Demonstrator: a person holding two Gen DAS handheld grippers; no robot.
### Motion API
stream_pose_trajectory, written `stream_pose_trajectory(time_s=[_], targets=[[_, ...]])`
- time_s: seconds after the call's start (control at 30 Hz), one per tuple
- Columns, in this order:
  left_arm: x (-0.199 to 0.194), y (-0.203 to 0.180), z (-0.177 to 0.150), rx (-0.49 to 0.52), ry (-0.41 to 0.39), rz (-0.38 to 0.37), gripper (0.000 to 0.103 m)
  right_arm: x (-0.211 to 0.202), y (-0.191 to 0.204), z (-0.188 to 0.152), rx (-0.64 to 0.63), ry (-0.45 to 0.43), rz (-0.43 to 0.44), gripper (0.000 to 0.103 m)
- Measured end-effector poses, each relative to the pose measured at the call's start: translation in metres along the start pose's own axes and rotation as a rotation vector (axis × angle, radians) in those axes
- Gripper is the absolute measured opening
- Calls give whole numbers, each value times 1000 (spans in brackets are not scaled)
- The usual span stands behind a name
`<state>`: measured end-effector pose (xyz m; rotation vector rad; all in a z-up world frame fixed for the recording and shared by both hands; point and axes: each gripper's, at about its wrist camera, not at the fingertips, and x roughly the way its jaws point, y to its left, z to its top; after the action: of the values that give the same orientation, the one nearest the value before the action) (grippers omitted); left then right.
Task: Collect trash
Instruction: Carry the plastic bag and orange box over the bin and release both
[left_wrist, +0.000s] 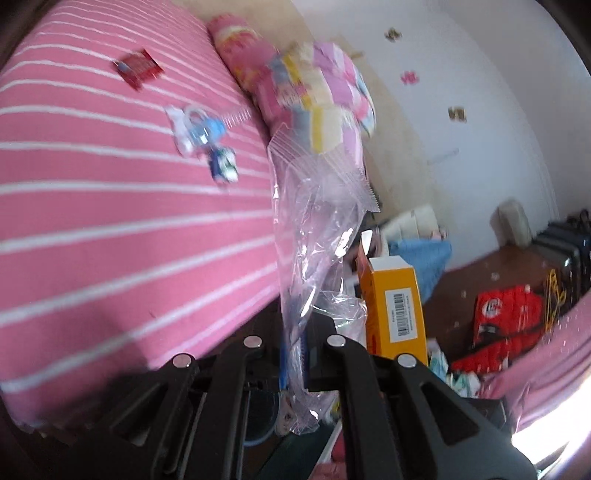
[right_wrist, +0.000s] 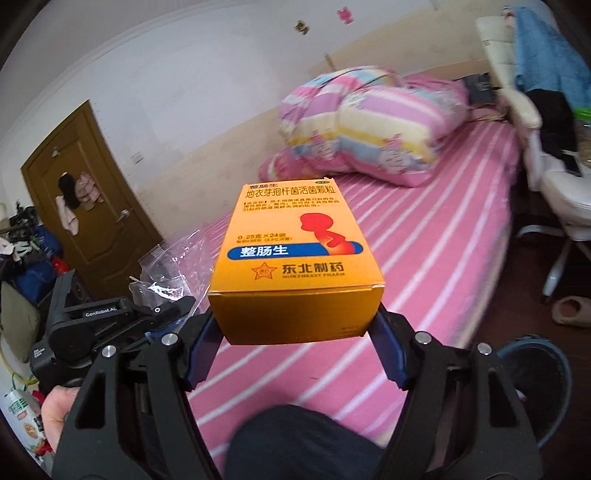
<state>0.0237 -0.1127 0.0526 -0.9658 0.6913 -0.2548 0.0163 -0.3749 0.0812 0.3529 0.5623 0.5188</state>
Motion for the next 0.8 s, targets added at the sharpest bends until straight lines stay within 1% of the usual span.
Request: stream_pose_trajectory(time_s=[0.07, 0.2, 0.37, 0.5, 0.53, 0.8], targets=[[12, -6, -18, 24, 43, 6, 5, -18, -19, -3, 19, 2, -33, 72], [52, -20, -52, 69, 150, 24, 5, -44, -52, -10, 37, 3, -98, 72], [105, -30, -79, 103, 266, 45, 5, -71, -100, -29, 73, 21, -202, 72], [144, -36, -101, 141, 350, 65, 5, -82, -134, -45, 109, 50, -264, 72], [156, -38, -107, 153, 376, 72, 5, -86, -151, -54, 131, 69, -290, 72], [236, -42, -152, 237, 561, 137, 5, -90, -213, -86, 225, 141, -396, 72]])
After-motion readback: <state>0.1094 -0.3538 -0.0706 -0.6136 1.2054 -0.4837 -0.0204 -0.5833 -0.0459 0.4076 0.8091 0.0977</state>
